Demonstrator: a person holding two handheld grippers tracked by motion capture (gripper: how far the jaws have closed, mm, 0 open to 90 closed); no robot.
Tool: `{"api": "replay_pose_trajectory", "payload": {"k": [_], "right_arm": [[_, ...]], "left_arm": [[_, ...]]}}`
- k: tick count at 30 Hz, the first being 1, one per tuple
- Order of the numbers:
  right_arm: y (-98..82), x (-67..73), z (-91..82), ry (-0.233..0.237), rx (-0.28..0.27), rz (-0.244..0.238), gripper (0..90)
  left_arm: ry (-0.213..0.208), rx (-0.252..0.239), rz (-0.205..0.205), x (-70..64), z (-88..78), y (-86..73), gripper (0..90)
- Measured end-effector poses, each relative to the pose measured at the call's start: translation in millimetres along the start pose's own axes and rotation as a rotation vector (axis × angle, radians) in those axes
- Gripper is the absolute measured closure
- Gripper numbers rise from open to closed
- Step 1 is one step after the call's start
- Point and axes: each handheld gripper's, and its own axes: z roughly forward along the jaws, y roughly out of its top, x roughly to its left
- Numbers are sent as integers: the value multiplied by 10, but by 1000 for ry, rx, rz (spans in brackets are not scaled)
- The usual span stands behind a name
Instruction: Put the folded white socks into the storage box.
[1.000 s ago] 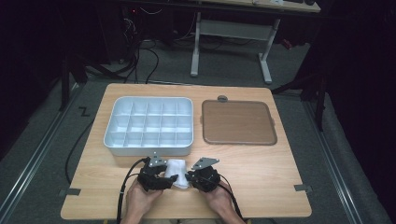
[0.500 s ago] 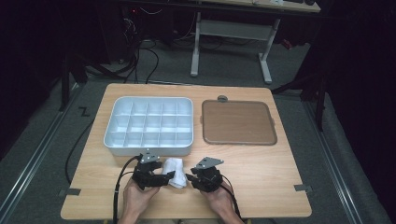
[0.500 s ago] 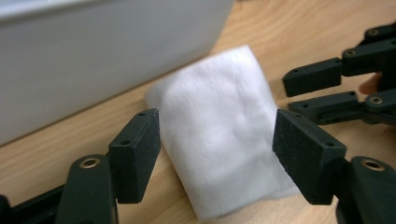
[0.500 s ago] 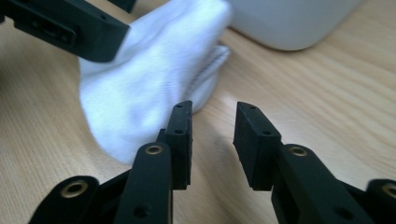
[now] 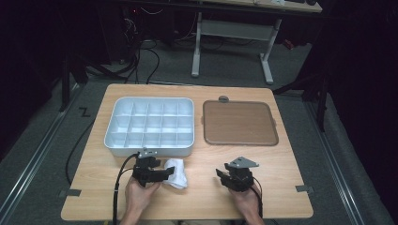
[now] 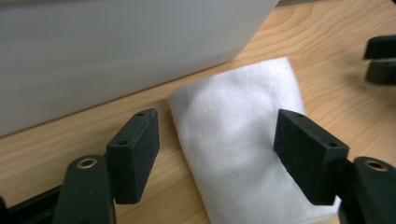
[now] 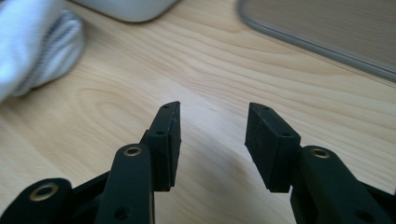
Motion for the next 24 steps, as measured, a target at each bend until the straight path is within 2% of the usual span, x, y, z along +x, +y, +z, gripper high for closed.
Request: {"api": "replay_pose_trajectory", "payload": {"k": [8, 12, 14, 16, 19, 21, 24], "right_arm": [[-155, -306, -136, -85, -3, 54, 531], [-256, -393, -146, -103, 2, 80, 514], [-298, -425, -146, -112, 7, 93, 505], [-325, -446, -148, -125, 3, 91, 497], [-330, -463, -153, -133, 6, 88, 486], [-323, -461, -141, -141, 10, 68, 462], [-312, -473, -127, -139, 13, 67, 434]], "left_arm": [[15, 10, 6, 22, 38, -39, 306], [33, 10, 48, -12, 66, -110, 294], [40, 23, 35, -17, 94, -116, 280], [44, 38, 10, -3, 122, -107, 269], [41, 32, 19, -12, 136, -119, 263], [39, 29, 29, -21, 138, -132, 278], [25, 37, 24, -31, 134, -137, 332]]}}
